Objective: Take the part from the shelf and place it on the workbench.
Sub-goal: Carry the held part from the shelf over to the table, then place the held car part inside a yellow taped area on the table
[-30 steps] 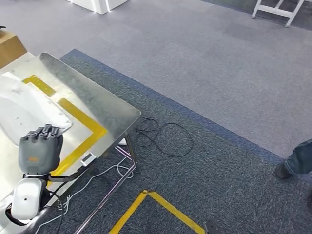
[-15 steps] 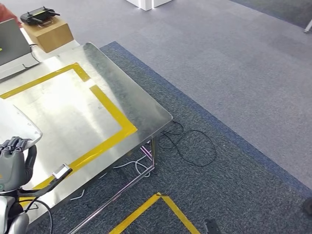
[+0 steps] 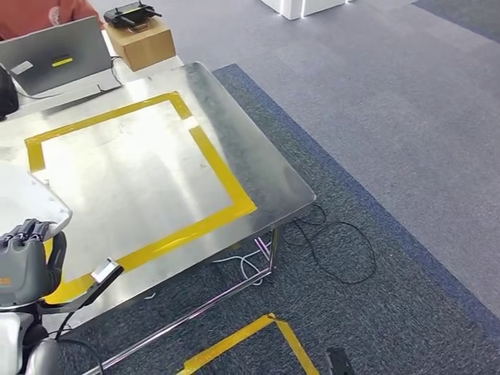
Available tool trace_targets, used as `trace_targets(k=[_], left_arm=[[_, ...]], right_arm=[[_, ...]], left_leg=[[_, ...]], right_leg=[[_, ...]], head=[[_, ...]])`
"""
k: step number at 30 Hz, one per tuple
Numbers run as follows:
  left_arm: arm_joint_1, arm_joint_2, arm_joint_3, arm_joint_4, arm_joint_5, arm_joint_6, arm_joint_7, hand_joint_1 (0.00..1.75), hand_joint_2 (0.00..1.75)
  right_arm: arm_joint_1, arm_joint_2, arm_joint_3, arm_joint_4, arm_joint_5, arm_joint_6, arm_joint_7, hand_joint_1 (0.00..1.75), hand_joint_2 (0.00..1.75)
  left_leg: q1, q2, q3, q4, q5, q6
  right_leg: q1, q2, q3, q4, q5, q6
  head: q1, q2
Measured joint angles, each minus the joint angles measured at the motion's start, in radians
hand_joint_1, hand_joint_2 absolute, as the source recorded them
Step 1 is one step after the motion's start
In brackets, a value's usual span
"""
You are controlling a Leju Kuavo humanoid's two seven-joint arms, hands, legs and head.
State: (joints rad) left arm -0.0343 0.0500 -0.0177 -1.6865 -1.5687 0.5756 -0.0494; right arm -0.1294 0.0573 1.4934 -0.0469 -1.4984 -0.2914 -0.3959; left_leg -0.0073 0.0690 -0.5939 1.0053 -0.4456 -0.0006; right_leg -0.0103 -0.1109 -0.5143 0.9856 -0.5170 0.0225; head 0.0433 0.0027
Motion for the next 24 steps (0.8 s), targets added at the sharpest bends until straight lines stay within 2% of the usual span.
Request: trace_targets(k=[2,3,4,6,7,8,9,10,11,12,13,14,15,17,18,20,21,22,23,24], left_arm=[[-0.014,0.005,-0.048,0.003,0.000,-0.017,0.017,1.75,1.75],[-0.024,0.006,-0.074,0.005,0.000,-0.028,0.019,1.75,1.75],[-0.040,0.007,-0.106,0.009,0.000,-0.040,0.024,1.75,1.75],[-0.081,0.010,-0.186,0.022,-0.001,-0.059,0.043,1.75,1.75],[-0.103,0.013,-0.232,0.031,-0.001,-0.068,0.057,1.75,1.75],[-0.123,0.016,-0.279,0.041,-0.001,-0.074,0.070,1.75,1.75],[-0.142,0.019,-0.324,0.051,-0.001,-0.079,0.081,1.75,1.75],[-0.160,0.022,-0.366,0.060,-0.001,-0.083,0.089,1.75,1.75],[-0.176,0.024,-0.403,0.066,-0.001,-0.086,0.093,1.75,1.75],[-0.191,0.025,-0.433,0.072,-0.001,-0.087,0.095,1.75,1.75],[-0.205,0.026,-0.459,0.077,-0.001,-0.088,0.096,1.75,1.75],[-0.216,0.026,-0.480,0.080,-0.001,-0.089,0.096,1.75,1.75],[-0.225,0.027,-0.497,0.084,-0.001,-0.090,0.096,1.75,1.75],[-0.235,0.029,-0.519,0.090,-0.001,-0.091,0.095,1.75,1.75],[-0.237,0.030,-0.526,0.092,-0.001,-0.091,0.095,1.75,1.75],[-0.247,0.031,-0.538,0.097,0.000,-0.092,0.088,1.75,1.75],[-0.253,0.030,-0.543,0.100,0.000,-0.093,0.084,1.75,1.75],[-0.258,0.030,-0.549,0.102,0.000,-0.096,0.078,1.75,1.75],[-0.261,0.029,-0.555,0.105,0.000,-0.099,0.073,1.75,1.75],[-0.262,0.029,-0.561,0.109,0.000,-0.102,0.070,1.75,1.75]], right_arm=[[-0.004,0.000,0.001,0.000,0.000,0.001,0.001,0.00,0.00],[-0.006,0.000,0.002,0.000,0.000,0.001,0.001,0.00,0.00],[-0.009,0.000,0.004,0.000,0.000,0.003,0.002,0.00,0.00],[-0.010,0.000,0.013,0.000,0.000,0.007,0.005,0.00,0.00],[-0.009,0.000,0.017,0.000,0.000,0.009,0.007,0.00,0.00],[-0.008,-0.001,0.023,0.000,0.000,0.011,0.009,0.00,0.00],[-0.007,-0.001,0.027,0.000,0.000,0.013,0.010,0.00,0.00],[-0.007,-0.001,0.032,0.000,0.000,0.013,0.011,0.00,0.00],[-0.008,-0.001,0.037,0.000,0.000,0.014,0.011,0.00,0.00],[-0.008,-0.001,0.040,0.000,0.000,0.014,0.011,0.00,0.00],[-0.009,-0.002,0.043,0.000,0.000,0.013,0.011,0.00,0.00],[-0.009,-0.003,0.045,0.000,0.000,0.013,0.012,0.00,0.00],[-0.009,-0.004,0.047,0.000,0.000,0.013,0.012,0.00,0.00],[-0.009,-0.004,0.049,0.000,0.000,0.013,0.013,0.00,0.00],[-0.010,-0.004,0.051,0.000,0.000,0.013,0.013,0.00,0.00],[-0.010,-0.005,0.052,0.000,0.000,0.013,0.012,0.00,0.00],[-0.009,-0.006,0.052,0.000,0.000,0.013,0.012,0.00,0.00],[-0.007,-0.006,0.052,0.000,0.000,0.013,0.011,0.00,0.00],[-0.006,-0.006,0.053,0.000,0.000,0.013,0.011,0.00,0.00],[-0.005,-0.006,0.054,0.000,0.000,0.014,0.010,0.00,0.00]], left_leg=[[0.000,-0.024,-0.002,-0.003,0.002,0.012],[0.003,-0.034,-0.001,-0.006,0.004,0.017],[0.006,-0.046,0.000,-0.009,0.006,0.024],[0.011,-0.070,0.000,-0.012,0.009,0.033],[0.010,-0.084,0.000,-0.012,0.009,0.035],[0.010,-0.099,0.000,-0.012,0.009,0.036],[0.009,-0.113,0.001,-0.011,0.008,0.036],[0.009,-0.128,0.002,-0.011,0.008,0.036],[0.008,-0.142,0.005,-0.011,0.007,0.036],[0.009,-0.155,0.006,-0.010,0.006,0.034],[0.008,-0.167,0.006,-0.009,0.005,0.031],[0.008,-0.178,0.004,-0.007,0.004,0.027],[0.009,-0.188,0.001,-0.006,0.005,0.022],[0.012,-0.207,-0.006,-0.006,0.008,0.010],[0.011,-0.198,-0.009,-0.003,0.005,0.004],[0.007,-0.141,-0.033,0.050,-0.027,-0.007],[0.008,-0.106,-0.059,0.106,-0.056,-0.010],[0.010,-0.086,-0.094,0.177,-0.089,-0.014],[0.012,-0.079,-0.126,0.242,-0.112,-0.017],[0.014,-0.076,-0.146,0.281,-0.119,-0.018]], right_leg=[[0.000,-0.012,0.004,-0.004,-0.004,0.012],[-0.002,0.003,0.003,0.001,-0.011,0.019],[-0.004,0.029,-0.006,0.022,-0.025,0.024],[-0.006,0.090,-0.063,0.135,-0.079,0.028],[-0.006,0.103,-0.104,0.209,-0.107,0.029],[-0.006,0.108,-0.142,0.271,-0.123,0.030],[-0.005,0.110,-0.166,0.299,-0.119,0.029],[-0.005,0.112,-0.170,0.286,-0.094,0.028],[-0.005,0.118,-0.155,0.232,-0.051,0.025],[-0.006,0.136,-0.128,0.156,-0.007,0.022],[-0.009,0.159,-0.097,0.084,0.025,0.018],[-0.010,0.178,-0.073,0.035,0.042,0.016],[-0.011,0.191,-0.061,0.011,0.046,0.014],[-0.010,0.179,-0.056,0.008,0.043,0.008],[-0.011,0.168,-0.054,0.006,0.045,0.003],[-0.013,0.141,-0.048,0.000,0.045,-0.009],[-0.012,0.126,-0.045,-0.001,0.043,-0.014],[-0.011,0.111,-0.044,-0.001,0.041,-0.018],[-0.010,0.095,-0.043,0.000,0.039,-0.020],[-0.009,0.081,-0.042,0.000,0.037,-0.020]], head=[[0.000,0.000],[0.000,0.000],[0.001,0.000],[0.007,0.000],[0.009,0.000],[0.010,0.000],[0.010,0.000],[0.010,0.000],[0.010,0.000],[0.011,0.000],[0.010,0.000],[0.010,0.000],[0.010,0.000],[0.010,0.000],[0.009,0.000],[0.003,0.000],[0.001,0.000],[-0.001,0.000],[-0.001,0.000],[-0.001,0.000]])
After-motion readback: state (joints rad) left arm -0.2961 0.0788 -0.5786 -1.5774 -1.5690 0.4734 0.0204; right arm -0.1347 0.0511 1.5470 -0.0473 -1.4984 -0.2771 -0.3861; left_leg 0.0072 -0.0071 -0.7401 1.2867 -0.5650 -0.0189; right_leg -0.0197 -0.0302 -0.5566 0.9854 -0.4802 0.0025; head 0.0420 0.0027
